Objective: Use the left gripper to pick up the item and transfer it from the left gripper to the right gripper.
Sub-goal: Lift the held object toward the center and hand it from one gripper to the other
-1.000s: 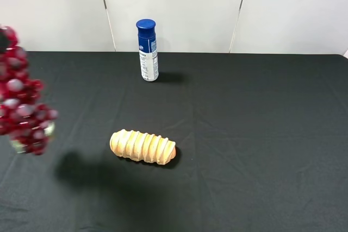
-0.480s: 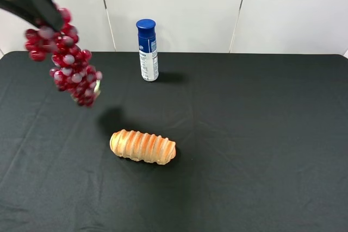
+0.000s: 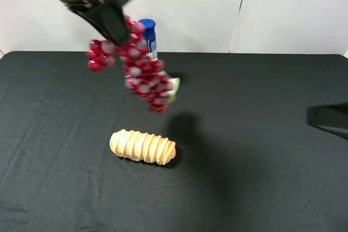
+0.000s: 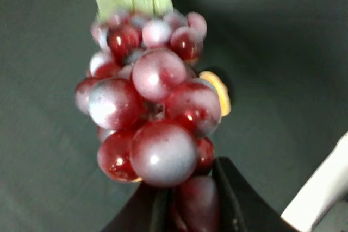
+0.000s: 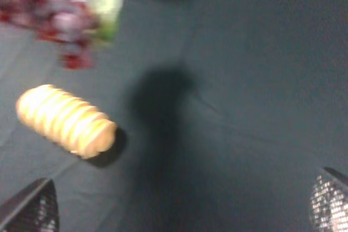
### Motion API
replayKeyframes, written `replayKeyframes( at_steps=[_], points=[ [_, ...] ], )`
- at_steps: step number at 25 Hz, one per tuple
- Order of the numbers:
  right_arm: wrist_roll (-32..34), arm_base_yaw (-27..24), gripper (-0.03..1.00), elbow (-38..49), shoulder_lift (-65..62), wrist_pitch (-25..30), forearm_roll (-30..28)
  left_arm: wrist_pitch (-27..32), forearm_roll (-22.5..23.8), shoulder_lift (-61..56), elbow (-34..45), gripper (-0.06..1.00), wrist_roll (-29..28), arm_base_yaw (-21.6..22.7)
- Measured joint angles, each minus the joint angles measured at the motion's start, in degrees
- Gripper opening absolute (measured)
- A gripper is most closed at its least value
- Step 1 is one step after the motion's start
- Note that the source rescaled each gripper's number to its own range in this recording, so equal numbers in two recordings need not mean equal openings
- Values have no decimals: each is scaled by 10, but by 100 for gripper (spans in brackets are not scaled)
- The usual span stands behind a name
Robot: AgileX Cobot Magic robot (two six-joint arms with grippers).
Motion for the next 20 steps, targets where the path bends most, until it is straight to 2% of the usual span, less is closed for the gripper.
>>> replayKeyframes(
  at_steps=[3, 10, 15, 20],
  points=[
    [-69, 39, 100, 0, 30, -36, 41, -14, 0, 1, -4, 0, 38, -33],
    [-207, 144, 100, 0, 101, -144, 126, -27, 0, 1, -16, 0, 85, -77],
    [-309, 229, 100, 0, 162, -228, 197, -44, 0, 1, -16, 0, 100, -95],
    [-365, 309, 100, 0, 235, -332, 238, -64, 0, 1, -16, 0, 115, -103]
  ],
)
